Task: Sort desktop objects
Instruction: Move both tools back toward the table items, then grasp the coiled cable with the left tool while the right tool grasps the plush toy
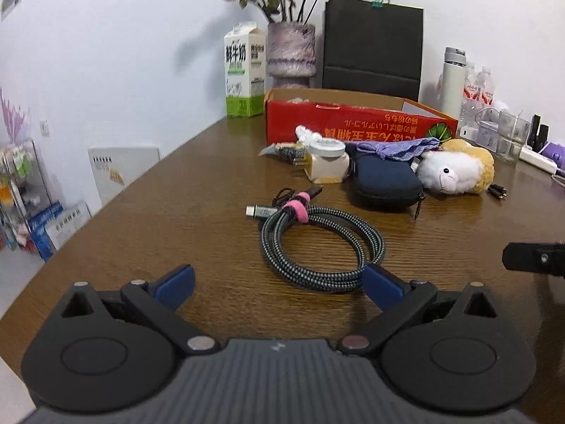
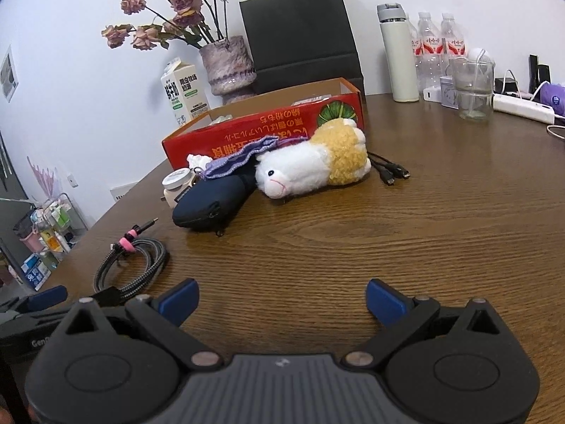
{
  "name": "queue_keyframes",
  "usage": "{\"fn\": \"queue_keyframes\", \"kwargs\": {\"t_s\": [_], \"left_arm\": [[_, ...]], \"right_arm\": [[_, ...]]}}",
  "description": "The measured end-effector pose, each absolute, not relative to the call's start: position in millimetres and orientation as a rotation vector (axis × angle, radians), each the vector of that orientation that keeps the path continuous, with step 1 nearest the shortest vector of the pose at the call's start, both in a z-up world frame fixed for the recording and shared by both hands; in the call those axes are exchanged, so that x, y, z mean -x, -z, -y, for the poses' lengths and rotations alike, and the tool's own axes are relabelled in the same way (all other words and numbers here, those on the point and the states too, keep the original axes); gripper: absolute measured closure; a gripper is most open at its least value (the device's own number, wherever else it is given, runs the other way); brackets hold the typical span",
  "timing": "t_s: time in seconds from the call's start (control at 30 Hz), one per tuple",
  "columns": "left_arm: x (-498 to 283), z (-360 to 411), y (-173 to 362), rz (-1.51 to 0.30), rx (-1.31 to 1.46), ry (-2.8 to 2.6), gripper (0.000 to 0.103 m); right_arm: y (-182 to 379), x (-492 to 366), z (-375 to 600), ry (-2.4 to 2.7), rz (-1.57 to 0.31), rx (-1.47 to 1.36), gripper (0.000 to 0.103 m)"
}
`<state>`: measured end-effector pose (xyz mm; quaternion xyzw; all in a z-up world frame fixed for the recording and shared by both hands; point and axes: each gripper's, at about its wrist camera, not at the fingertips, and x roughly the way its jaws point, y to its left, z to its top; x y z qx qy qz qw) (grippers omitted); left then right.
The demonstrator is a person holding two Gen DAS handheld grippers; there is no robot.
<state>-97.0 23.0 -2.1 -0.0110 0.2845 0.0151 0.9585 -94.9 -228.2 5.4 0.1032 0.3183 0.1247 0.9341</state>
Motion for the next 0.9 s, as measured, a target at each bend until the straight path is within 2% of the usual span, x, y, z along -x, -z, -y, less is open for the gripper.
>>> {"fn": "queue_keyframes", "kwargs": {"t_s": [0.13, 0.3, 0.43, 0.6, 0.67, 0.7, 0.77, 0.83, 0.9], "left_arm": [[92.2, -29.9, -1.4, -0.606, 0.089, 0.001, 0.000], [77.6, -27.8, -9.8, -0.568, -0.027, -0.007, 0.000], [48.1, -39.8, -12.8, -0.659, 0.046, 0.027, 0.004], [26.9, -35.5, -6.0, -0.712, 0.003, 0.023, 0.023], [24.6, -31.8, -5.4, -0.691, -0.015, 0.022, 0.046], [23.9, -31.0, -5.4, -0.681, -0.011, 0.018, 0.052], [23.0, -29.1, -4.5, -0.661, -0.007, 0.007, 0.072], [23.2, -28.5, -5.6, -0.661, -0.004, -0.011, 0.083], [26.7, -30.2, -7.8, -0.668, 0.021, -0.029, 0.086]], "right_arm": [[-6.8, 94.2, 229.7, -0.267, -0.653, -0.212, 0.002], [-18.6, 78.2, 230.2, -0.232, -0.625, -0.143, 0.002], [-29.6, 51.9, 222.7, -0.197, -0.560, -0.024, 0.002], [-34.1, 15.5, 209.0, -0.240, -0.555, 0.044, 0.003], [-37.3, 0.7, 205.2, -0.231, -0.547, 0.069, 0.004], [-39.9, -5.6, 205.0, -0.216, -0.541, 0.063, 0.004], [-49.1, -17.6, 207.8, -0.231, -0.519, 0.000, 0.004], [-55.3, -28.9, 208.4, -0.305, -0.491, -0.094, 0.004], [-51.2, -41.6, 205.9, -0.393, -0.466, -0.170, 0.007]]}}
